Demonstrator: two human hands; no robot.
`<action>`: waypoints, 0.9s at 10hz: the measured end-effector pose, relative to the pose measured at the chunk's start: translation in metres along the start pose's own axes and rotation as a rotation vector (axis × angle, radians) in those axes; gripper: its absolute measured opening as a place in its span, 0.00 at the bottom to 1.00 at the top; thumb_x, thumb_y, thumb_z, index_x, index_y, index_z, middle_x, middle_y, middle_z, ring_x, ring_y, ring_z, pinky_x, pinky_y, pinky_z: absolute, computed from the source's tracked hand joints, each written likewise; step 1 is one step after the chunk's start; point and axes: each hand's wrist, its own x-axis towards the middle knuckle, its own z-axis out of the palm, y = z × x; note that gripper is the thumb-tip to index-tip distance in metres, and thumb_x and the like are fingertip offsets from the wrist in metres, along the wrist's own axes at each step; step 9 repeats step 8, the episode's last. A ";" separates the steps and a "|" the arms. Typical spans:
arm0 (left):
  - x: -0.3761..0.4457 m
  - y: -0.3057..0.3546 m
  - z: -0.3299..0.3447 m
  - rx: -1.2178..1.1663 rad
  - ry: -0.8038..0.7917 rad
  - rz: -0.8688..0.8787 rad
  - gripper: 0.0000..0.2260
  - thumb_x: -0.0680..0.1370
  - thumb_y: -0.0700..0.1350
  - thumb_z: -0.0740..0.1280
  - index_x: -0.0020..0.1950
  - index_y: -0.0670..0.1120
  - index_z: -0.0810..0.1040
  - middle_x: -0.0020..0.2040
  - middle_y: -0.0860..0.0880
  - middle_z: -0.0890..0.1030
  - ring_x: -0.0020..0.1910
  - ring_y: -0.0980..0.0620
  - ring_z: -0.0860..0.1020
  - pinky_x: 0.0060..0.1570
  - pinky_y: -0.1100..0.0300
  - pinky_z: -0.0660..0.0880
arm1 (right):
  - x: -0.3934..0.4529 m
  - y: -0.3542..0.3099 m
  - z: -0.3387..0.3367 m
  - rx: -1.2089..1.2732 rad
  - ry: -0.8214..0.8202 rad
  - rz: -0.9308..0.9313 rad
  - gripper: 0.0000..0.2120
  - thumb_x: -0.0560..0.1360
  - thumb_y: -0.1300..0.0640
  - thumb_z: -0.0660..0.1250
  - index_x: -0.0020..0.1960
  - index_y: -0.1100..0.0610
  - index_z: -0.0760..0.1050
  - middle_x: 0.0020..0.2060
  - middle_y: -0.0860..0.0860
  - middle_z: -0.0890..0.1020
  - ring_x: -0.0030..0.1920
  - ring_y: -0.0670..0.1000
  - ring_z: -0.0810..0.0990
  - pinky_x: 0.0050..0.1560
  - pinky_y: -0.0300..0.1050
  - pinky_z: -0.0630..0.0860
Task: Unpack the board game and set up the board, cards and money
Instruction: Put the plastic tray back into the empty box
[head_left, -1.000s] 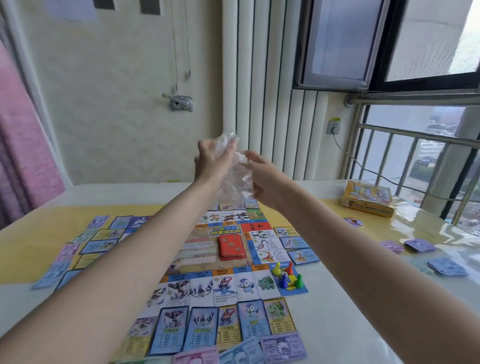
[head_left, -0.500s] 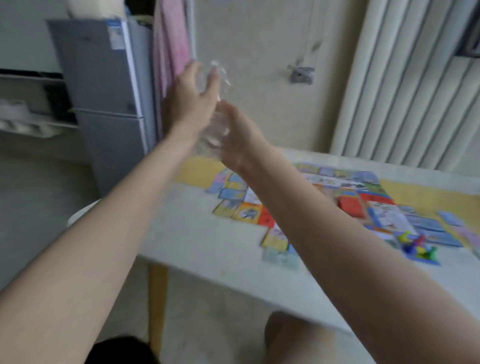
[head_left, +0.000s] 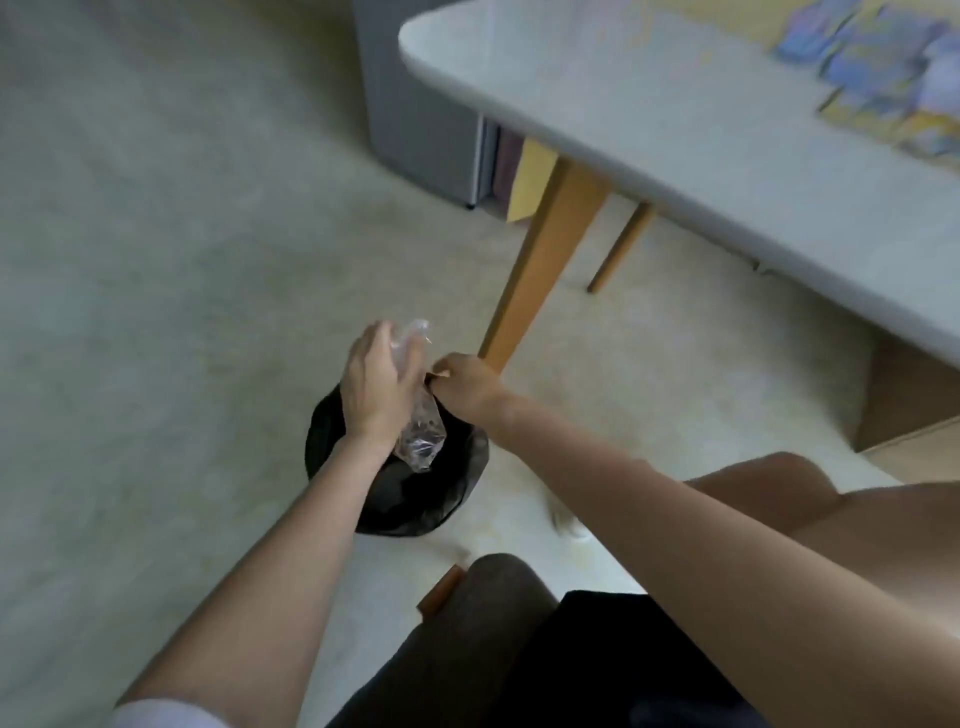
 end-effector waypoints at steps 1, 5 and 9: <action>-0.018 -0.061 0.031 0.457 -0.368 0.051 0.22 0.76 0.55 0.55 0.64 0.42 0.68 0.59 0.41 0.70 0.59 0.40 0.68 0.58 0.50 0.64 | 0.032 0.029 0.016 -0.164 -0.149 0.113 0.16 0.79 0.63 0.52 0.62 0.64 0.71 0.58 0.60 0.75 0.60 0.58 0.73 0.57 0.46 0.68; -0.008 -0.099 0.075 0.436 -0.763 -0.483 0.18 0.77 0.50 0.64 0.68 0.55 0.71 0.71 0.48 0.68 0.75 0.38 0.52 0.69 0.34 0.47 | 0.068 0.055 0.031 -0.142 -0.243 0.152 0.16 0.78 0.64 0.55 0.63 0.64 0.73 0.61 0.60 0.75 0.62 0.58 0.73 0.58 0.45 0.69; 0.009 -0.043 0.042 0.016 0.069 -0.821 0.11 0.78 0.43 0.61 0.49 0.44 0.83 0.52 0.43 0.82 0.55 0.40 0.76 0.71 0.47 0.55 | 0.042 0.023 -0.009 -0.092 -0.107 0.102 0.16 0.77 0.66 0.55 0.62 0.65 0.74 0.60 0.61 0.76 0.62 0.59 0.73 0.61 0.47 0.69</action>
